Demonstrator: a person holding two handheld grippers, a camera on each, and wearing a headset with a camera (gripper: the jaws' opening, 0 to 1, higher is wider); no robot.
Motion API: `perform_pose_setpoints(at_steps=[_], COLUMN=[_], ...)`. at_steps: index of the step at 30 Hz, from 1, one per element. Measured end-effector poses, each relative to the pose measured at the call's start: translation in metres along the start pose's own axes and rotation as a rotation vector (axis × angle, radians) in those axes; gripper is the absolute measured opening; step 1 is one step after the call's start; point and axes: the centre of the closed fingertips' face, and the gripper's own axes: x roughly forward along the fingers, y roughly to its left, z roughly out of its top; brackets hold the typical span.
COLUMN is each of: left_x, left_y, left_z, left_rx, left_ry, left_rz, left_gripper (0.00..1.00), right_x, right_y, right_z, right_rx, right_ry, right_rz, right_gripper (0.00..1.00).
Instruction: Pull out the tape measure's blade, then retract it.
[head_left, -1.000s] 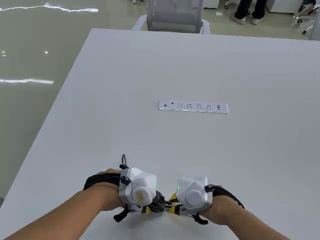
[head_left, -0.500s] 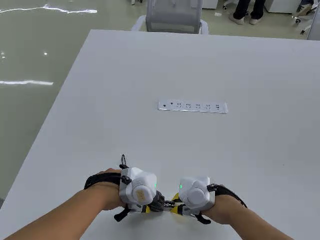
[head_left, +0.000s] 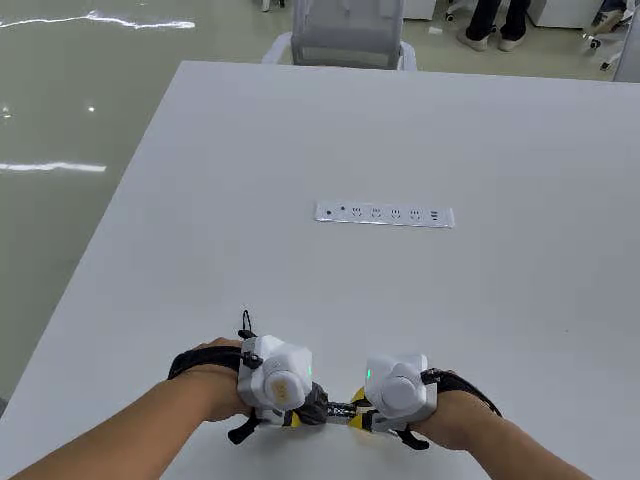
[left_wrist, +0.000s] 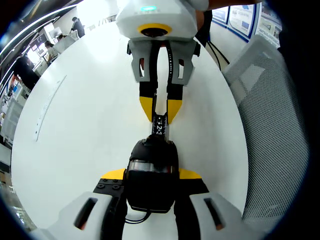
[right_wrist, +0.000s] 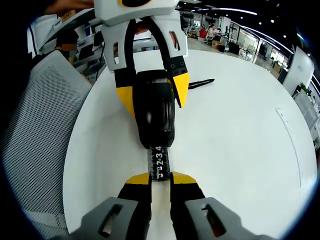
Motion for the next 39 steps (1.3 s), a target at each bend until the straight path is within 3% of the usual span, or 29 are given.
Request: perform_pose_setpoints(at_steps=[39], left_x=[0.0], left_y=[0.0], left_z=[0.001], left_rx=[-0.02], left_ry=[-0.013], left_rz=[0.023], left_gripper=[0.32], right_x=[-0.017], right_y=[-0.005], right_z=[-0.022], right_rx=[0.013], right_ry=[0.013], right_rz=[-0.01], right_gripper=[0.11])
